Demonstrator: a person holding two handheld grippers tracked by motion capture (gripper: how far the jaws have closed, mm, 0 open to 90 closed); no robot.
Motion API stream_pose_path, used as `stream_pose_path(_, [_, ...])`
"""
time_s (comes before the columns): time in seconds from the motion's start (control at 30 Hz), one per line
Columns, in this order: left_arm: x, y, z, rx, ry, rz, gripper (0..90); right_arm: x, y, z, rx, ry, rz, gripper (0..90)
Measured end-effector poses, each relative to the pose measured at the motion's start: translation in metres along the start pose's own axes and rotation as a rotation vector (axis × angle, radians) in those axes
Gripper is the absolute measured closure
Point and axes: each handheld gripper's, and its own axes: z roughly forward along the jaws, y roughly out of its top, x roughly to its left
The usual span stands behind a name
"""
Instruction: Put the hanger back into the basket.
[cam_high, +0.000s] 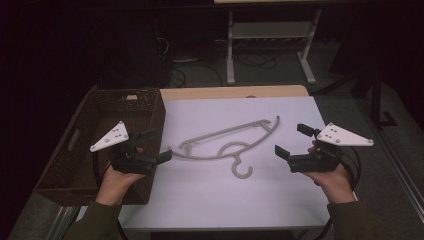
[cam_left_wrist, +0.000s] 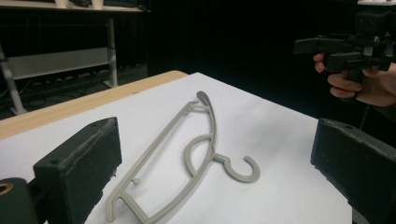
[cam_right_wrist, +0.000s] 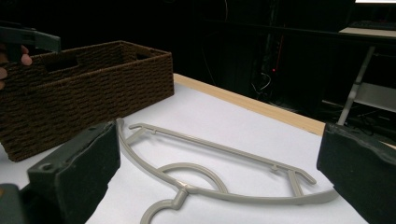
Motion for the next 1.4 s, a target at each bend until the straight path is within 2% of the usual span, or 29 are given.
stream_pose_path(0.1, [-0.006, 0.001, 0.005, 0.033, -0.007, 0.022, 1.4, -0.001, -0.001, 0.001, 0.006, 0.0, -0.005, 0.0])
stream_pose_path(0.23, [-0.018, -0.001, 0.016, 0.097, -0.005, 0.057, 1.5, 0.0, -0.004, 0.005, 0.045, 0.006, -0.013, 0.0])
stream_pose_path(0.27, [-0.022, -0.002, 0.019, 0.105, -0.009, 0.062, 1.5, 0.001, -0.006, 0.008, 0.068, 0.01, -0.015, 0.0])
stream_pose_path(0.4, [-0.032, -0.01, 0.033, 0.159, -0.043, 0.073, 1.5, 0.003, -0.01, 0.016, 0.102, 0.019, -0.023, 0.0])
stream_pose_path(0.6, [-0.034, -0.031, 0.052, 0.234, -0.069, 0.058, 1.5, 0.006, -0.017, 0.027, 0.155, 0.026, -0.026, 0.0])
stream_pose_path(0.77, [-0.034, -0.046, 0.06, 0.267, -0.073, 0.05, 1.5, 0.007, -0.02, 0.043, 0.201, 0.038, -0.028, 2.6])
stream_pose_path(0.87, [-0.035, -0.053, 0.062, 0.271, -0.082, 0.044, 1.5, 0.008, -0.019, 0.056, 0.235, 0.073, -0.021, 12.0])
stream_pose_path(1.0, [-0.035, -0.061, 0.063, 0.27, -0.089, 0.043, 1.5, 0.011, -0.019, 0.072, 0.278, 0.084, -0.017, 21.3])
stream_pose_path(1.1, [-0.034, -0.065, 0.063, 0.281, -0.091, 0.041, 1.5, 0.012, -0.018, 0.085, 0.302, 0.081, -0.004, 33.7])
stream_pose_path(1.13, [-0.034, -0.066, 0.063, 0.284, -0.091, 0.039, 1.5, 0.012, -0.017, 0.094, 0.329, 0.091, 0.007, 42.1])
stream_pose_path(1.17, [-0.034, -0.066, 0.063, 0.284, -0.091, 0.036, 1.5, 0.012, -0.017, 0.094, 0.329, 0.091, 0.007, 42.1])
stream_pose_path(1.4, [-0.032, -0.071, 0.064, 0.291, -0.096, 0.029, 1.5, 0.014, -0.022, 0.13, 0.407, 0.117, 0.005, 72.0])
